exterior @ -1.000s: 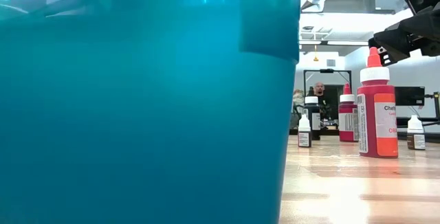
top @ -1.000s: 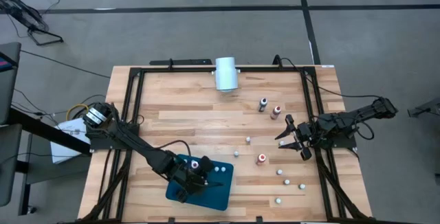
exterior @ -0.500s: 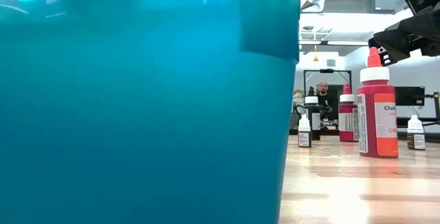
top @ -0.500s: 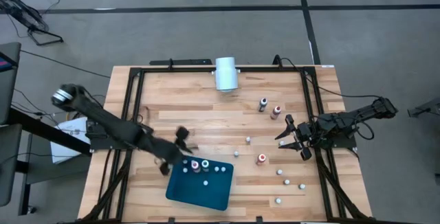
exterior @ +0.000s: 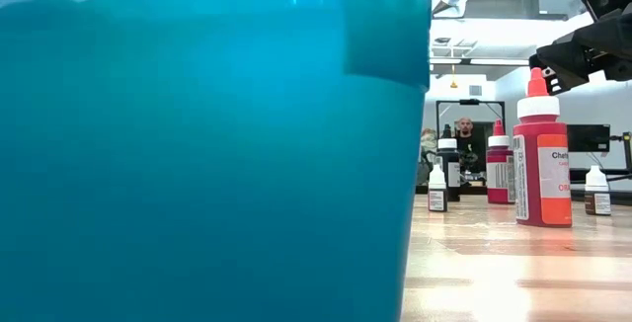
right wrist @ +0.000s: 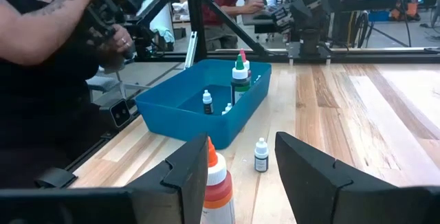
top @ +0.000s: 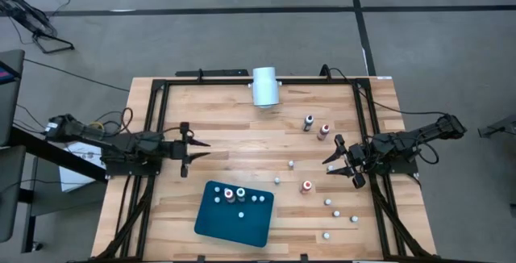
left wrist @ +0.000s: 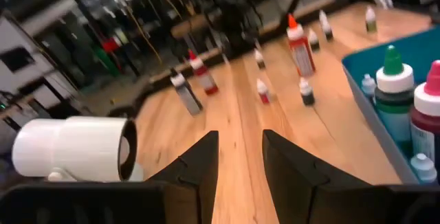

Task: Pick & Place food coloring
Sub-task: Put the large red food coloring bottle into the blue bin

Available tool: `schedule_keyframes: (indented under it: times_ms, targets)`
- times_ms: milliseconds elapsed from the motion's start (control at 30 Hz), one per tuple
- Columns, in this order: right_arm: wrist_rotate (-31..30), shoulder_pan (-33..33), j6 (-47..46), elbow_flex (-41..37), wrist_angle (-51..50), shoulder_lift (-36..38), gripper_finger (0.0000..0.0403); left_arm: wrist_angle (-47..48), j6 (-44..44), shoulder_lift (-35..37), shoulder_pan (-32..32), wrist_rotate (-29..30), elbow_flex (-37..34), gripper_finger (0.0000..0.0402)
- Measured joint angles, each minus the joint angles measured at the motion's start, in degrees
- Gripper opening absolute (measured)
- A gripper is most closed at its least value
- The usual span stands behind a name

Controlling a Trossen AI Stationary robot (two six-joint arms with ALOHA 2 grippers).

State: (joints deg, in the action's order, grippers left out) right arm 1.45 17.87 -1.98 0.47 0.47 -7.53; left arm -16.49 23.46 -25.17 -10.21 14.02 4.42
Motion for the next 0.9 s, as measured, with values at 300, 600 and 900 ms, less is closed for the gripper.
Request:
schedule_keyframes:
  times_ms: [300, 600, 900]
  targets:
    - [-0.02, -0.02, 0.00, 0.00, -0.02, 0.00, 0.0159, -5.76, -0.48, 7.78, 0.04, 0.20, -3.69, 0.0105]
    - [-0.02, -0.02, 0.00, 0.00, -0.02, 0.00, 0.0159, 3.40, 2.34, 16.06, 0.08, -3.58, -3.69, 0.0105]
    - [-0.01, 0.00, 0.00, 0.00, 0.00, -0.02, 0.0159, 13.18, 0.37, 24.99, 3.27, -7.87, -3.71, 0.0105]
